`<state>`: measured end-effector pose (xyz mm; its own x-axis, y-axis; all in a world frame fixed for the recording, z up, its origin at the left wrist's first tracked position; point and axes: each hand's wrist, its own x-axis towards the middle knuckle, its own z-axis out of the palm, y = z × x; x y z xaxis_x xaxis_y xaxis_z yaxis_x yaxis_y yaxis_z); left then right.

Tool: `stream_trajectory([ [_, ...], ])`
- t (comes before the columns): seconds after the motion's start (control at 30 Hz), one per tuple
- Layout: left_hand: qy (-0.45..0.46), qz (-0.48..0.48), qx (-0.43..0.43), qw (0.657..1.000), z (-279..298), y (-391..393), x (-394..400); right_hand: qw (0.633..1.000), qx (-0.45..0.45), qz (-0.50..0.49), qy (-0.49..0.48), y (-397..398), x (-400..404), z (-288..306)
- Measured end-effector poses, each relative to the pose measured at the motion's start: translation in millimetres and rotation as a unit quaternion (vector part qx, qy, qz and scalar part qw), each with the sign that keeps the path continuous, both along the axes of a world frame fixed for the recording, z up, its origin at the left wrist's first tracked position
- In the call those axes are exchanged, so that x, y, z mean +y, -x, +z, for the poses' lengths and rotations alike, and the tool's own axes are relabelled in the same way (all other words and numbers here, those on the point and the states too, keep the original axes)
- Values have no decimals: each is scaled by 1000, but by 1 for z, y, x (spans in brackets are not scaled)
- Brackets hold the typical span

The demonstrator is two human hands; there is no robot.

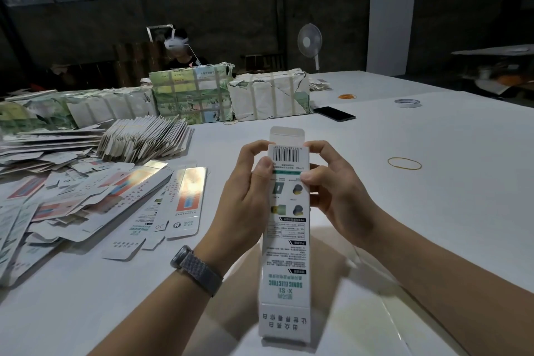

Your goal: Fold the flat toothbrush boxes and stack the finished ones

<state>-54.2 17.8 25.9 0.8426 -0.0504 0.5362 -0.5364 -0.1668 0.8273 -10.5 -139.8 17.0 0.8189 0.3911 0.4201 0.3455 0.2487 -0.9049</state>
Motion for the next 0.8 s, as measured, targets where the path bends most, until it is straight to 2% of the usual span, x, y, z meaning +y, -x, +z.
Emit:
stream_trajectory([
  [0.4, -21, 22, -7, 1000, -4, -2, -3, 995, -15, -81, -50, 5, 3, 5],
  [0.8, -22, 17, 35, 999, -5, -1, -2, 990, -52, -126, -42, 5, 5, 4],
])
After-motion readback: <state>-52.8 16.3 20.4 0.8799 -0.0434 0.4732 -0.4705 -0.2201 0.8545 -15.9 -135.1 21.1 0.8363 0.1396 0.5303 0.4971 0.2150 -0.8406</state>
